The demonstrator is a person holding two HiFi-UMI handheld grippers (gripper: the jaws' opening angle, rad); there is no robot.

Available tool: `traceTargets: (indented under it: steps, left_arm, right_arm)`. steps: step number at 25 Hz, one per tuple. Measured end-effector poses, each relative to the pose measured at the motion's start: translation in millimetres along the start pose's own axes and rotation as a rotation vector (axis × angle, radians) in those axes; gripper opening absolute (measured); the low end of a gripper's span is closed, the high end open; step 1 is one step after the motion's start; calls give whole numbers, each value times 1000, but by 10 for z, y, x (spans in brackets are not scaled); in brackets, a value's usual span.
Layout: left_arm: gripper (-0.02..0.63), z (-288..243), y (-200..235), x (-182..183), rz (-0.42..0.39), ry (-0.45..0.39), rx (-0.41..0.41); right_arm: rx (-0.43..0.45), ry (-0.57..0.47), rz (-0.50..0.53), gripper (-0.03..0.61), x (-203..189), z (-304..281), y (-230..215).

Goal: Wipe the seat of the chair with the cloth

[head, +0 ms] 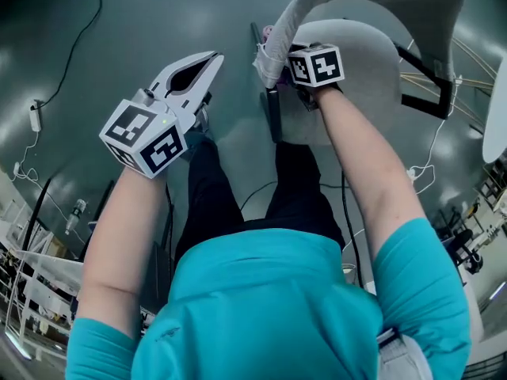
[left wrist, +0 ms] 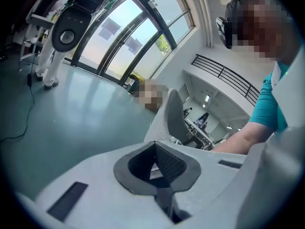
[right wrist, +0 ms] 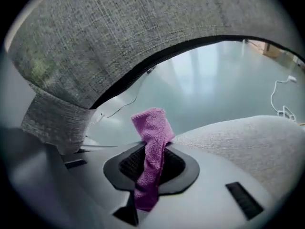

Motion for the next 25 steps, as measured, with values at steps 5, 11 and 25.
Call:
traceTargets:
  steps: [5,11,25]
  left_arm:
    - [3,-41,108,-81,20,13,5]
    - [3,-104,121,-57,17,18,5]
    - [3,-259,6,99,-5,2,-25]
  right_arm:
    - [-22,38,90,60,47,-64,27]
    - [-31,30,85,60,49,-11,-41]
    - [-59,0,75,60,58,131,-303]
Point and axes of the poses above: the fingertips, and each gripper's own axes: z backward along the fingers, y to its left, x out of its top, the point moved 9 cm from there along z, backward along the fingers
